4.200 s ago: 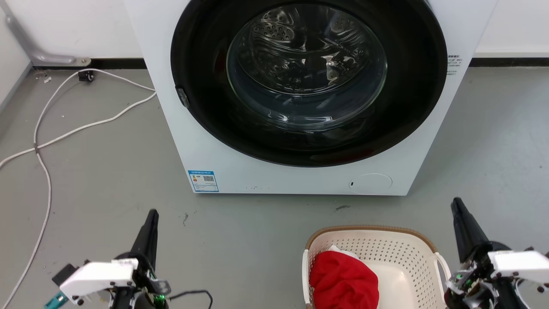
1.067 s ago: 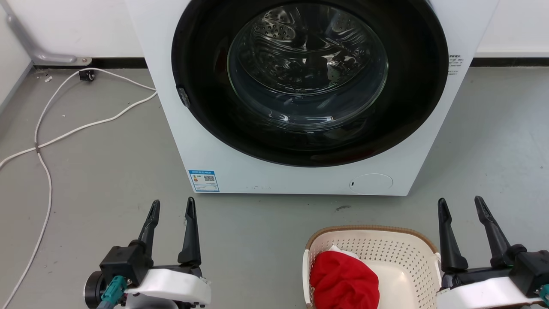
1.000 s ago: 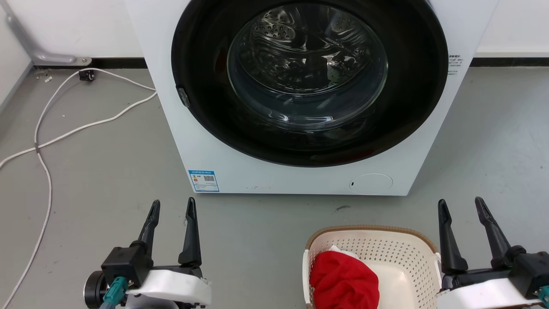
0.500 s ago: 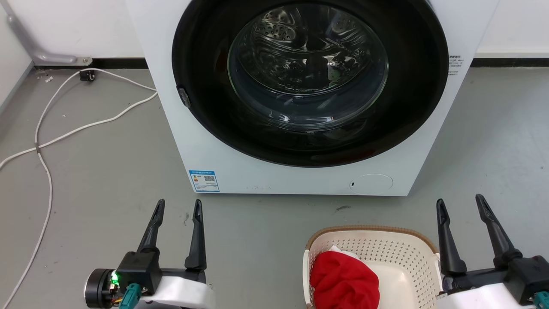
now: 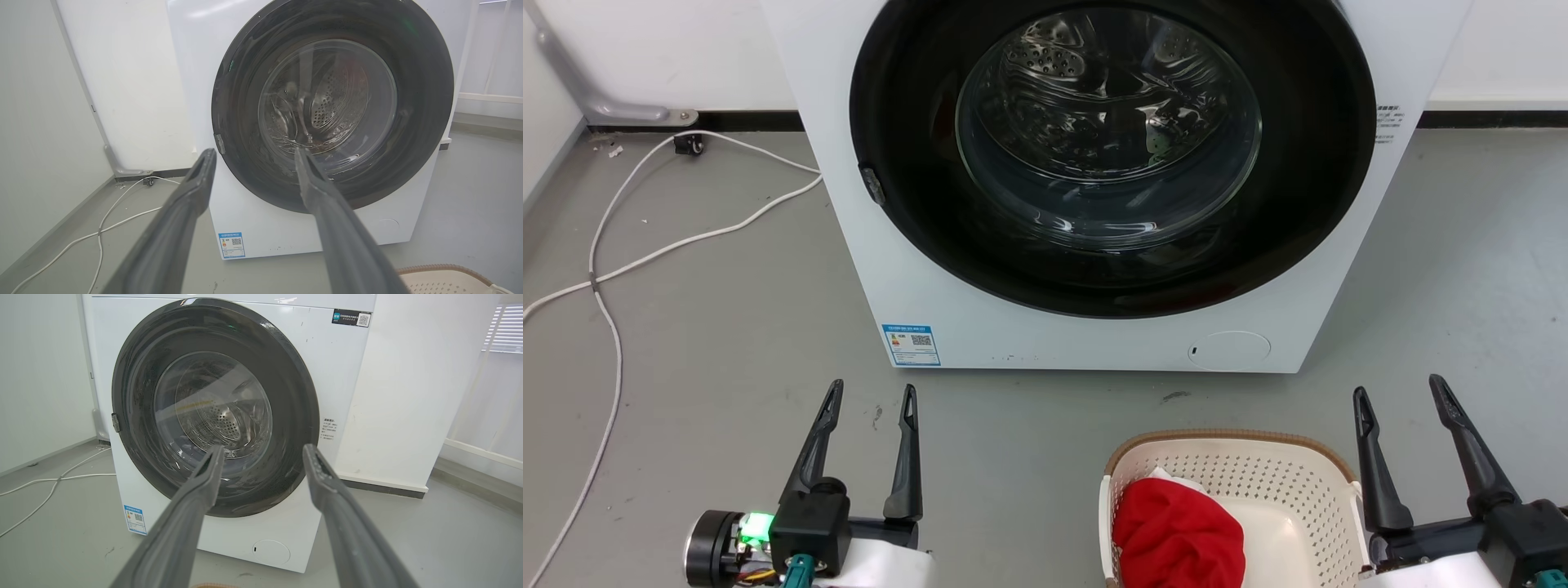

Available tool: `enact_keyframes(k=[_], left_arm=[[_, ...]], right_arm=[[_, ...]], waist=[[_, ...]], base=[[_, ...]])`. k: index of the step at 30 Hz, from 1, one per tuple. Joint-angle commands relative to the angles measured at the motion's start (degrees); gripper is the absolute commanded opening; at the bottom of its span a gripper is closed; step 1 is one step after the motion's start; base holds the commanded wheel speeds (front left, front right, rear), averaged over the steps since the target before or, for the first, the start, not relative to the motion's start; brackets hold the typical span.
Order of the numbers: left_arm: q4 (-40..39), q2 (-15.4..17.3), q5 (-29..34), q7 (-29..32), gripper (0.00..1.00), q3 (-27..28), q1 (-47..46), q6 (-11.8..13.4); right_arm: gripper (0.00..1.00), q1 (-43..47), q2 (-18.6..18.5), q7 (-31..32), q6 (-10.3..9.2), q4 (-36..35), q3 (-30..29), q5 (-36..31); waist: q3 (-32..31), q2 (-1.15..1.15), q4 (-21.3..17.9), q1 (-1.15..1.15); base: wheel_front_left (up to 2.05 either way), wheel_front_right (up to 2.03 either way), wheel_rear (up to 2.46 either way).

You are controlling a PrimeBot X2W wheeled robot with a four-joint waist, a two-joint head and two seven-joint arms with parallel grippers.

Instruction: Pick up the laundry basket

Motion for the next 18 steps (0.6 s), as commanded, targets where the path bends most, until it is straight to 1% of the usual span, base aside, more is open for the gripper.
enact_keyframes(k=[1, 8, 18], left_arm=[[-0.3, 0.1, 0.9, -0.4, 1.00, 0.0, 0.7, 0.3], [0.4, 0.0, 0.5, -0.4, 1.00, 0.3, 0.9, -0.1], [0.9, -0.3, 0.8, -0.4, 1.00, 0.6, 1.2, -0.5]], right_arm=[[1.00, 0.9, -0.1, -0.4, -0.02, -0.3, -0.2, -0.4], [1.00, 0.9, -0.1, -0.4, -0.02, 0.5, -0.6, 2.6], [1.00, 1.1, -0.1, -0.4, -0.02, 0.8, -0.6, 3.5]], waist=[[0.0, 0.00, 0.0, 0.00], [0.0, 0.00, 0.0, 0.00], [-0.1, 0.00, 0.0, 0.00]], base=[[0.00, 0.00, 0.00], [0.00, 0.00, 0.00], [0.00, 0.00, 0.00]])
